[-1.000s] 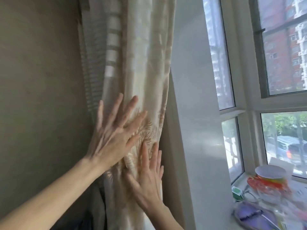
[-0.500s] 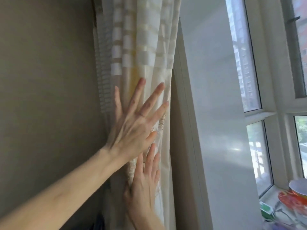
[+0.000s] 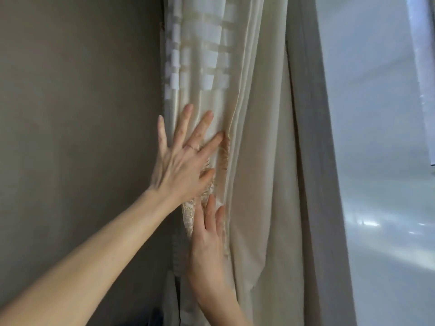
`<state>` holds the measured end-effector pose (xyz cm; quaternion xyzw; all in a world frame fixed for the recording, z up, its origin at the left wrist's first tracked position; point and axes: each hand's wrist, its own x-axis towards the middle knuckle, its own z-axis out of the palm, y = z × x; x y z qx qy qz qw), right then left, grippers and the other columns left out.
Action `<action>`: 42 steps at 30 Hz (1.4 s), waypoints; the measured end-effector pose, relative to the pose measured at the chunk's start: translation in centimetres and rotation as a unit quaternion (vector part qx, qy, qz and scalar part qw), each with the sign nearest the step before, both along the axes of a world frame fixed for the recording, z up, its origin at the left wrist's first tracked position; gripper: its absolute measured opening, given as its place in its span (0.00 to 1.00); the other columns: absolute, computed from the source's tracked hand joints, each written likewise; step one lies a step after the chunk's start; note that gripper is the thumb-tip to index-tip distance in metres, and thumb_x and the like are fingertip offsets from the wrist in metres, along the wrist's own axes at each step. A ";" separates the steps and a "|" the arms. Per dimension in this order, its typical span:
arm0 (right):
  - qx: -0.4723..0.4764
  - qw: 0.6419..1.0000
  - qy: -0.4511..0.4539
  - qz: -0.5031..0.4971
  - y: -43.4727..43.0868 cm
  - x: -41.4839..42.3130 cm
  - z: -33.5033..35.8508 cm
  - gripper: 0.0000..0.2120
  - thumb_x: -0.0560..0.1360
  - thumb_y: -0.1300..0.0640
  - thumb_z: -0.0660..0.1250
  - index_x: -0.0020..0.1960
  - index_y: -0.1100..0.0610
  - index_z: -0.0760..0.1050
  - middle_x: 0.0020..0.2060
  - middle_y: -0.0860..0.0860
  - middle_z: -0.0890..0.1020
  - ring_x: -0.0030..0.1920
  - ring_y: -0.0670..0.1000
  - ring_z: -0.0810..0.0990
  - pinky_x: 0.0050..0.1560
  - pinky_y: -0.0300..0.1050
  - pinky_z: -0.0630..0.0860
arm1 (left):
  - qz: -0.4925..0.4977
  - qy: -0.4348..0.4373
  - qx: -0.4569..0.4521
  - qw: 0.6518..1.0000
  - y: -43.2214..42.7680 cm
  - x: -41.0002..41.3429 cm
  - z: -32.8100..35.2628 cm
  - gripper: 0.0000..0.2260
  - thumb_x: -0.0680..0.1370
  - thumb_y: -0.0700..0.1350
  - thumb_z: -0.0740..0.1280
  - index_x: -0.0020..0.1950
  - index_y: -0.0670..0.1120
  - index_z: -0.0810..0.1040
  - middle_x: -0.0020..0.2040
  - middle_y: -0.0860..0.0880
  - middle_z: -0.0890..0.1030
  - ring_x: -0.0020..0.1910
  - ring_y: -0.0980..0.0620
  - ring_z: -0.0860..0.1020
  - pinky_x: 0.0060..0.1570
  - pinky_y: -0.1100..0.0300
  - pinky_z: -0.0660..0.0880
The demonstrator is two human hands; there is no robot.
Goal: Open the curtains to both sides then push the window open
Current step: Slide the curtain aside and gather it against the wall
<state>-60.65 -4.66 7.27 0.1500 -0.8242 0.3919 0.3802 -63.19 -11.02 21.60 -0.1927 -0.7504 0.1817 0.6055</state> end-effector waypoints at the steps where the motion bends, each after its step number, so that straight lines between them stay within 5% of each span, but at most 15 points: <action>1: 0.008 1.000 -0.002 -0.001 -0.1 -0.8 0.3 0.48 0.69 0.78 0.50 0.77 0.44 0.35 0.77 0.50 0.34 0.76 0.58 0.32 0.76 0.58 0.44 | 0.001 -0.002 -0.001 1.000 -0.3 -1.1 0.2 0.31 0.73 0.60 0.62 0.76 0.57 0.60 0.80 0.48 0.43 0.77 0.39 0.37 0.69 0.27 0.41; 4: 0.023 1.000 -0.013 -0.006 -1.0 -4.0 0.5 0.48 0.70 0.78 0.51 0.77 0.44 0.35 0.78 0.52 0.36 0.77 0.60 0.35 0.76 0.60 0.47 | -0.004 -0.014 -0.002 1.000 -1.6 -5.1 0.3 0.32 0.74 0.59 0.61 0.77 0.57 0.57 0.80 0.48 0.41 0.77 0.40 0.36 0.69 0.34 0.41; 9: 0.067 0.996 -0.056 -0.012 -3.4 -11.0 0.4 0.46 0.71 0.79 0.50 0.78 0.46 0.38 0.79 0.52 0.41 0.78 0.61 0.42 0.74 0.61 0.52 | -0.017 -0.087 0.017 0.996 -5.2 -12.2 -0.8 0.33 0.72 0.57 0.65 0.76 0.54 0.59 0.80 0.47 0.44 0.77 0.42 0.37 0.65 0.36 0.65; 14: 0.110 0.988 -0.104 -0.015 -5.3 -16.5 0.0 0.42 0.74 0.76 0.52 0.78 0.46 0.40 0.79 0.52 0.45 0.78 0.60 0.45 0.75 0.59 0.55 | -0.025 -0.168 0.037 0.985 -8.4 -18.4 -2.2 0.33 0.76 0.58 0.63 0.77 0.54 0.54 0.79 0.48 0.42 0.76 0.45 0.32 0.69 0.38 0.64; 17: 0.100 0.989 -0.074 -0.084 -5.4 -17.4 -1.6 0.47 0.70 0.72 0.59 0.78 0.48 0.37 0.79 0.53 0.49 0.78 0.59 0.48 0.72 0.60 0.62 | -0.115 -0.168 0.024 0.979 -8.1 -19.7 -2.9 0.32 0.77 0.55 0.63 0.78 0.56 0.53 0.80 0.47 0.45 0.77 0.46 0.34 0.68 0.42 0.68; 20: 0.040 0.978 0.020 -0.205 -5.1 -18.8 -4.1 0.56 0.53 0.61 0.77 0.76 0.55 0.55 0.71 0.59 0.69 0.76 0.58 0.59 0.59 0.63 0.75 | -0.223 -0.163 -0.007 0.961 -5.9 -19.4 -3.7 0.32 0.78 0.54 0.61 0.78 0.54 0.52 0.80 0.47 0.44 0.77 0.47 0.36 0.67 0.49 0.65; 22: 0.023 0.964 0.048 -0.259 -4.3 -19.0 -5.8 0.54 0.54 0.57 0.79 0.75 0.54 0.56 0.73 0.58 0.64 0.78 0.56 0.51 0.64 0.63 0.65 | -0.283 -0.152 -0.033 0.946 -3.9 -18.6 -4.2 0.32 0.78 0.54 0.62 0.78 0.53 0.52 0.80 0.45 0.45 0.78 0.45 0.38 0.71 0.52 0.58; 24: 0.004 0.943 0.103 -0.318 -3.0 -17.8 -6.8 0.43 0.65 0.57 0.69 0.76 0.54 0.55 0.76 0.57 0.58 0.77 0.57 0.52 0.67 0.61 0.57 | -0.348 -0.146 -0.054 0.925 -1.6 -17.8 -4.7 0.33 0.77 0.51 0.65 0.78 0.50 0.53 0.79 0.42 0.46 0.78 0.42 0.40 0.75 0.48 0.52; 28: 0.002 0.885 0.136 -0.445 0.7 -15.1 -8.0 0.41 0.63 0.57 0.73 0.74 0.54 0.63 0.74 0.60 0.63 0.76 0.59 0.58 0.69 0.65 0.61 | -0.467 -0.132 -0.052 0.873 2.4 -15.6 -5.4 0.32 0.77 0.50 0.65 0.76 0.43 0.56 0.78 0.37 0.50 0.78 0.38 0.43 0.76 0.47 0.47; 31: 0.020 0.834 0.179 -0.522 3.7 -12.8 -8.7 0.32 0.74 0.45 0.61 0.76 0.51 0.60 0.75 0.60 0.61 0.77 0.59 0.56 0.72 0.62 0.56 | -0.502 -0.126 -0.062 0.853 5.5 -14.4 -5.7 0.32 0.77 0.54 0.63 0.76 0.45 0.55 0.78 0.37 0.49 0.78 0.38 0.43 0.76 0.47 0.46; 36: -0.065 0.840 0.147 -0.518 6.6 -11.6 -8.0 0.49 0.62 0.28 0.57 0.78 0.46 0.51 0.73 0.64 0.64 0.74 0.62 0.62 0.66 0.64 0.64 | -0.450 -0.117 -0.031 0.885 10.0 -14.0 -6.1 0.37 0.73 0.66 0.61 0.78 0.55 0.52 0.79 0.45 0.44 0.77 0.41 0.39 0.70 0.31 0.55; 42: -0.028 0.851 0.151 -0.503 7.8 -13.8 -8.2 0.54 0.54 0.36 0.65 0.77 0.46 0.52 0.75 0.63 0.61 0.75 0.63 0.59 0.68 0.63 0.60 | -0.464 -0.129 0.013 0.876 13.1 -13.6 -6.1 0.40 0.69 0.57 0.67 0.78 0.56 0.54 0.80 0.44 0.45 0.77 0.38 0.38 0.70 0.32 0.55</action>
